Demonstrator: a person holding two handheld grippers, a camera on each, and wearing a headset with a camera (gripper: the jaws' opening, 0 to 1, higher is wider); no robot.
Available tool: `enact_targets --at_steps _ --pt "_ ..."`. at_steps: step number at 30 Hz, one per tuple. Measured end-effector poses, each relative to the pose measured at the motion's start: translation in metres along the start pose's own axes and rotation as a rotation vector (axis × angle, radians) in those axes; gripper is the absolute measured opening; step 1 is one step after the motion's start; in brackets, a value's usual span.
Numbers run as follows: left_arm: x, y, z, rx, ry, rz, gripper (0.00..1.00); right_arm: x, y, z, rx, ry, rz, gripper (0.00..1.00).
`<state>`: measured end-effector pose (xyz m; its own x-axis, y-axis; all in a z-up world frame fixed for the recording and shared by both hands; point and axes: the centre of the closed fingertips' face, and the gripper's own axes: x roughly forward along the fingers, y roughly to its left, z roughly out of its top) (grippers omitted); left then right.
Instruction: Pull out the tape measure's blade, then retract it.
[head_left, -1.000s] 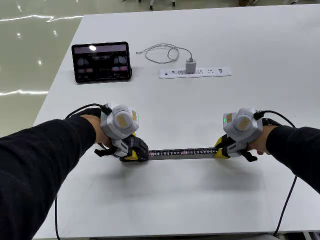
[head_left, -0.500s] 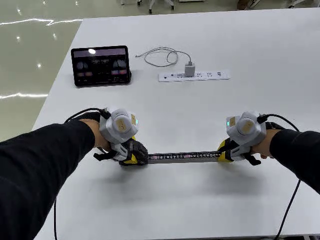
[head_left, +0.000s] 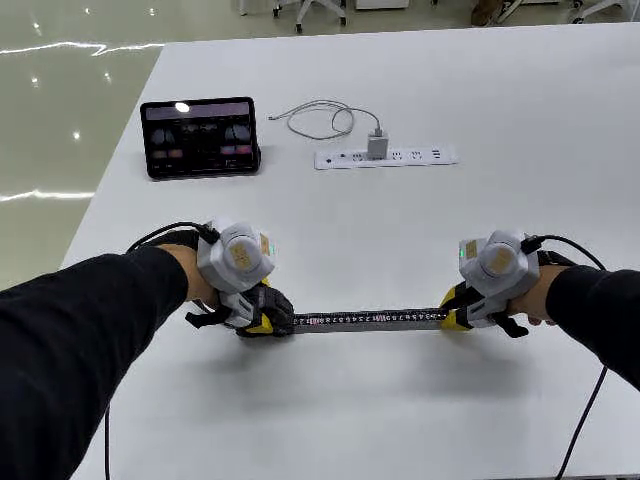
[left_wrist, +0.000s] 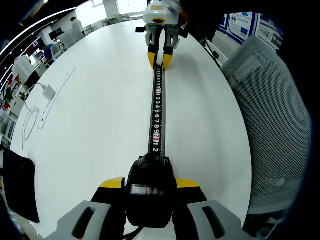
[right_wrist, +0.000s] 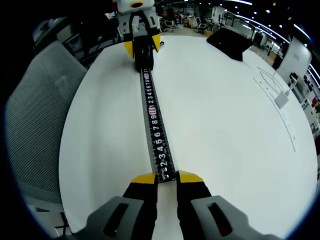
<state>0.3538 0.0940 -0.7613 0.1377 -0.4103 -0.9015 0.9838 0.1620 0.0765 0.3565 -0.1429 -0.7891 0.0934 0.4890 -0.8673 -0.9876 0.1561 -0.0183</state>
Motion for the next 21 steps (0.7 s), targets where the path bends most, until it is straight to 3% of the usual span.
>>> enact_targets --at_steps 21 --pt "0.0006 -0.0002 -0.0001 0.000 0.001 0.003 0.31 -0.0045 -0.0033 -0.0092 0.010 0.010 -0.008 0.09"
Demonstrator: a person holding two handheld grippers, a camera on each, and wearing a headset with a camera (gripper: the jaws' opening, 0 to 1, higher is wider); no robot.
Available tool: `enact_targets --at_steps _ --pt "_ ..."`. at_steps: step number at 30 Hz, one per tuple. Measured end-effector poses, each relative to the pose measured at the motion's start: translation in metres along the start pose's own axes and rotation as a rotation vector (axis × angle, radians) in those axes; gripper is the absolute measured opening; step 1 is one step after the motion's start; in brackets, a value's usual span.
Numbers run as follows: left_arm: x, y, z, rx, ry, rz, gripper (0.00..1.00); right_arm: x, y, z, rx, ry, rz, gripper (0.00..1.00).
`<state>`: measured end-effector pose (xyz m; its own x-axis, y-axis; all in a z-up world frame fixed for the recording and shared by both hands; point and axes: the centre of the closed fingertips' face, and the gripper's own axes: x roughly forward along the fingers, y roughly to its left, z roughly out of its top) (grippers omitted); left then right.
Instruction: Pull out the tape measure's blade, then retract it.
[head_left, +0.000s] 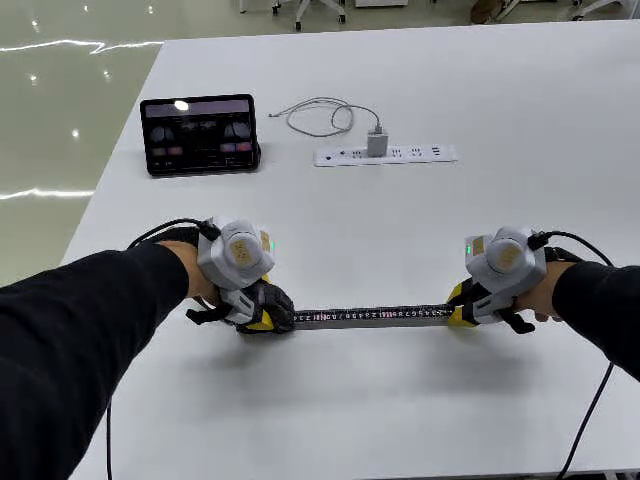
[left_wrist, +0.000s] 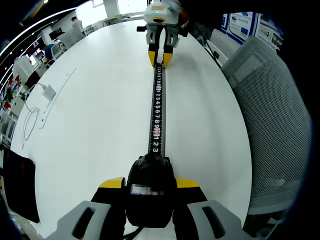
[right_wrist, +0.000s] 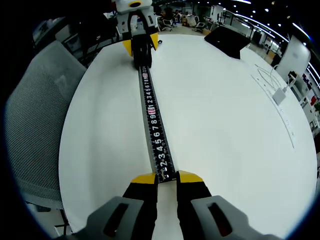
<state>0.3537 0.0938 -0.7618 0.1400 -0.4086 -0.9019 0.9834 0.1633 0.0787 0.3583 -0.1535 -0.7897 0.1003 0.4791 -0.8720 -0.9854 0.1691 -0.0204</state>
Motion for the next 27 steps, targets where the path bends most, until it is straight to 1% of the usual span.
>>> enact_targets --at_steps 20,22,27 --pt "-0.0001 -0.0005 0.0005 -0.001 -0.004 0.000 0.32 0.0018 -0.0019 -0.0021 0.011 -0.001 0.005 0.09" --pt "-0.0001 -0.0005 0.0006 -0.001 -0.004 0.001 0.32 0.0024 -0.0024 -0.0023 0.021 -0.002 0.008 0.09" --pt "0.0001 -0.0002 0.0011 -0.003 -0.012 0.005 0.32 0.0018 -0.0003 -0.0011 0.027 -0.001 0.015 0.09"
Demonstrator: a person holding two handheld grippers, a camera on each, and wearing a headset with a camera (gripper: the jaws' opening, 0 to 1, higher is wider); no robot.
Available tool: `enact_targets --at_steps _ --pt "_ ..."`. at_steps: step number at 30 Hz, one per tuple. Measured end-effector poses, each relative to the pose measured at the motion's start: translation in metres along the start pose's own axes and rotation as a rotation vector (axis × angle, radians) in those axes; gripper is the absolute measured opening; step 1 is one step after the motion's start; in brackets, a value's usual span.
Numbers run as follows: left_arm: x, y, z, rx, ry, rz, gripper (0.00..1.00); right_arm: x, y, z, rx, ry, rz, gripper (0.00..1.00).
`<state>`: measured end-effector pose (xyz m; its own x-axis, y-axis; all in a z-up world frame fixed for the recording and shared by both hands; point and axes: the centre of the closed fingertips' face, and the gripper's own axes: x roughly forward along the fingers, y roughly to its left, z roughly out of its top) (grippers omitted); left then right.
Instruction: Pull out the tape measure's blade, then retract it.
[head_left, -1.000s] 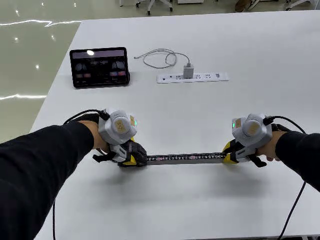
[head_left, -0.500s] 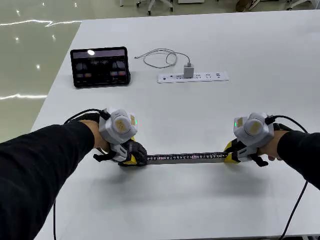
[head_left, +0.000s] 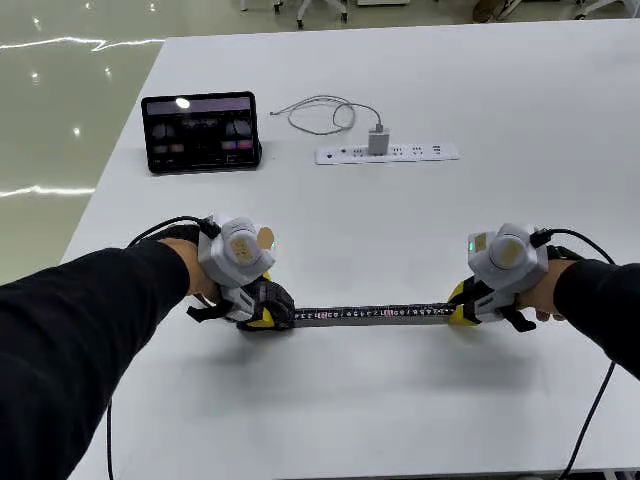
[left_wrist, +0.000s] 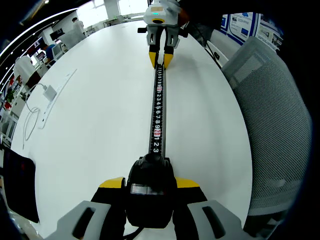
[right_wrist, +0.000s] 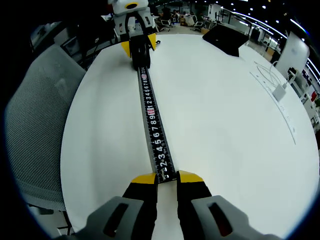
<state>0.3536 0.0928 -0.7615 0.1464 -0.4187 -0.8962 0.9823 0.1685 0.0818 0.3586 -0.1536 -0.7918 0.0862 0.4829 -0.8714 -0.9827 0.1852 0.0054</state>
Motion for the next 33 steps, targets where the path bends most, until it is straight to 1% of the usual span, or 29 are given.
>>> enact_targets --at_steps 5,9,12,15,17,18,19,21,23,25,27,28,30,33 --pt "0.0003 0.0003 -0.0004 0.001 0.000 0.001 0.32 -0.0018 0.0039 0.0023 -0.002 0.001 0.006 0.10" --pt "0.0006 0.0005 -0.0002 -0.002 -0.009 0.000 0.32 -0.0026 0.0058 0.0039 0.016 -0.006 0.012 0.10" --pt "0.0008 0.0006 0.0004 -0.003 -0.014 0.001 0.32 -0.0027 0.0063 0.0046 0.009 0.000 0.017 0.10" --pt "0.0014 0.0006 0.0013 -0.002 -0.010 0.006 0.32 -0.0028 0.0072 0.0057 -0.008 0.013 0.023 0.10" --pt "0.0010 0.0006 0.0012 0.008 -0.006 0.004 0.32 -0.0027 0.0072 0.0058 -0.053 0.032 0.029 0.10" --pt "0.0010 0.0017 0.0012 -0.001 -0.008 0.003 0.32 -0.0024 0.0077 0.0061 -0.044 0.034 0.030 0.10" --pt "0.0011 0.0015 0.0013 0.004 -0.008 0.002 0.32 -0.0022 0.0074 0.0061 -0.043 0.041 0.031 0.11" --pt "0.0012 0.0014 0.0012 0.008 -0.003 -0.003 0.32 -0.0020 0.0073 0.0053 -0.073 0.055 0.035 0.11" --pt "0.0014 0.0010 0.0011 0.011 0.000 -0.007 0.32 -0.0014 0.0057 0.0038 -0.086 0.058 0.040 0.11" --pt "0.0013 0.0010 0.0012 0.007 -0.002 -0.009 0.32 -0.0006 0.0037 0.0028 -0.071 0.060 0.043 0.11" --pt "0.0012 0.0010 0.0011 0.004 -0.007 -0.012 0.32 -0.0002 0.0031 0.0024 -0.075 0.063 0.043 0.11" --pt "0.0011 0.0012 0.0013 -0.003 -0.011 -0.013 0.32 0.0000 0.0027 0.0024 -0.062 0.063 0.042 0.12" --pt "0.0013 0.0014 0.0011 -0.003 -0.014 -0.014 0.32 0.0001 0.0027 0.0025 -0.060 0.061 0.040 0.12" --pt "0.0014 0.0007 0.0011 0.001 -0.011 -0.019 0.33 0.0008 0.0019 0.0021 -0.056 0.057 0.036 0.12"
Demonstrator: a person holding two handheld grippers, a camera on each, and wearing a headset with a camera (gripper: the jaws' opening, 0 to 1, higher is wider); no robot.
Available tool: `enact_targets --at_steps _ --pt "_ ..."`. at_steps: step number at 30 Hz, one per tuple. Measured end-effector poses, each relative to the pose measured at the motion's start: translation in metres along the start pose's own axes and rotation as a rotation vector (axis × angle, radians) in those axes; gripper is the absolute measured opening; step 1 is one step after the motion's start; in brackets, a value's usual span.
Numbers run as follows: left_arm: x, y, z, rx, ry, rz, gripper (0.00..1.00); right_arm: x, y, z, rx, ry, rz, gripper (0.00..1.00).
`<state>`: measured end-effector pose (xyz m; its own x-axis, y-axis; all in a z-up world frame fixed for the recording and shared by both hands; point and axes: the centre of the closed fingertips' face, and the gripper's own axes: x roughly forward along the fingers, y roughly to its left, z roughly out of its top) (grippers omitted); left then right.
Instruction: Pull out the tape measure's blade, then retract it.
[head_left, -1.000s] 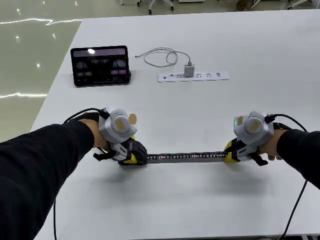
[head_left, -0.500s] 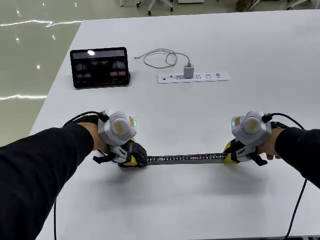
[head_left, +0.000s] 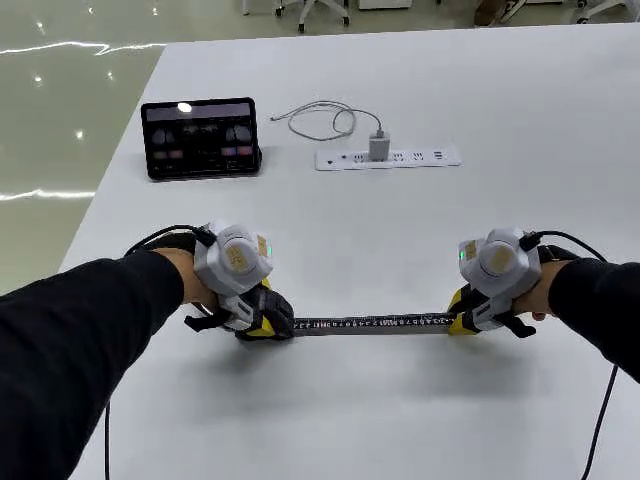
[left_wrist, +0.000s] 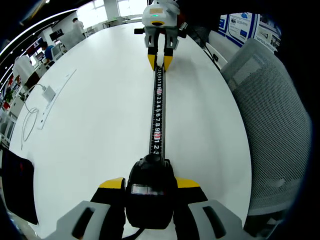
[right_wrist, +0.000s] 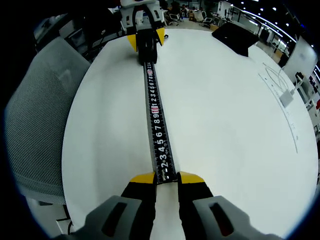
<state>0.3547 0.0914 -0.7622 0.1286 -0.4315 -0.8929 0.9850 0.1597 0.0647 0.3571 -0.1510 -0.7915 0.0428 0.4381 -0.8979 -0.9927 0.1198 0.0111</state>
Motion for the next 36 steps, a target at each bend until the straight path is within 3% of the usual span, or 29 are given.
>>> enact_targets --at_steps 7,11,18,29,36 --pt "-0.001 0.001 0.000 -0.021 -0.002 0.010 0.35 0.002 -0.001 -0.002 -0.026 -0.002 0.001 0.13" --pt "-0.006 0.004 0.003 -0.069 -0.019 0.017 0.40 0.003 -0.002 -0.001 -0.028 -0.004 -0.009 0.21" --pt "-0.010 0.012 0.001 -0.102 -0.012 0.062 0.58 0.000 -0.004 0.002 -0.016 -0.018 -0.026 0.27" --pt "-0.019 0.006 -0.002 -0.189 -0.027 0.083 0.76 -0.012 -0.001 -0.002 0.026 -0.032 -0.068 0.40" --pt "-0.023 0.009 -0.008 -0.189 -0.033 0.110 0.86 -0.016 -0.001 -0.004 0.040 -0.034 -0.077 0.45"
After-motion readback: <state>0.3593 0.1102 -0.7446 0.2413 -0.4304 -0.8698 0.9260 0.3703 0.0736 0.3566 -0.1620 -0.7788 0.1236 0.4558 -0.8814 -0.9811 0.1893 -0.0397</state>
